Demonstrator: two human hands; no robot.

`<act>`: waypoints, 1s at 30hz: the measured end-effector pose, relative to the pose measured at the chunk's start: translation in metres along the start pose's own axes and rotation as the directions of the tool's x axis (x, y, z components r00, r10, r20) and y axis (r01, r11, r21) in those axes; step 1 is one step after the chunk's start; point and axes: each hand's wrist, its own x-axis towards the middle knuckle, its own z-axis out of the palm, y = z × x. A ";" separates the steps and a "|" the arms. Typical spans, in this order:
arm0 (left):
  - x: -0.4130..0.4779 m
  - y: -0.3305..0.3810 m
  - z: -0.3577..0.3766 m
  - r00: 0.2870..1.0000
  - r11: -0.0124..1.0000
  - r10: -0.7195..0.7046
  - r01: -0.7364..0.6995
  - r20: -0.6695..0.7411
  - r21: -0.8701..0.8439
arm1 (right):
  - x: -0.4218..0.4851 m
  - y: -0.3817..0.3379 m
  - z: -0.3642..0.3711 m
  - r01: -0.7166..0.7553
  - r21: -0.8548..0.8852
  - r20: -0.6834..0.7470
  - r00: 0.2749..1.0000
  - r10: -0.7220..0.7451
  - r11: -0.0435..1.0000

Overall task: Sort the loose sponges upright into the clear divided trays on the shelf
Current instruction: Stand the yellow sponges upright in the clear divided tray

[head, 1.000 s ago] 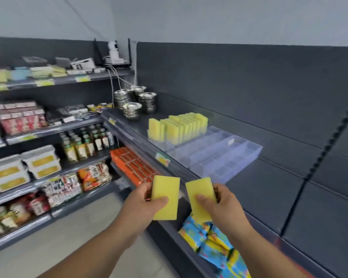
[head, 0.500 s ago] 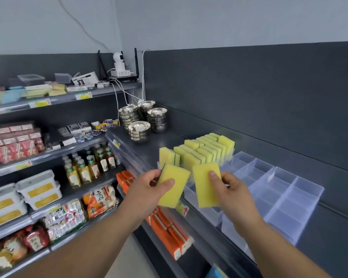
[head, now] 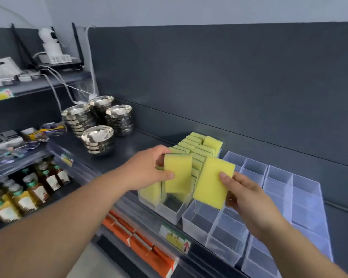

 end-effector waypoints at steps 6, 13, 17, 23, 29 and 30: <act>0.035 -0.030 0.007 0.960 0.977 0.089 -0.136 0.265 0.167 | -0.006 0.008 0.035 -0.013 0.109 -0.016 1.000 0.015 0.994; 0.042 -0.051 0.017 0.938 0.971 0.213 -0.233 0.273 0.045 | -0.010 0.008 0.080 -0.052 -0.376 -0.197 0.980 -0.025 0.925; 0.041 -0.054 0.019 0.910 0.951 0.279 -0.307 0.307 0.046 | -0.006 0.012 0.098 -0.095 -0.611 -0.288 0.952 -0.109 0.786; 0.031 -0.060 0.021 0.891 0.919 0.362 -0.390 0.275 0.053 | 0.000 0.019 0.117 -0.186 -0.769 -0.318 0.942 -0.112 0.612; 0.029 -0.065 0.028 0.871 0.875 0.427 -0.466 0.242 0.131 | 0.007 0.013 0.129 -0.251 -0.815 -0.346 0.934 -0.090 0.522; 0.028 -0.064 0.025 0.870 0.876 0.424 -0.464 0.251 0.129 | 0.007 0.012 0.129 -0.246 -0.803 -0.354 0.930 -0.102 0.542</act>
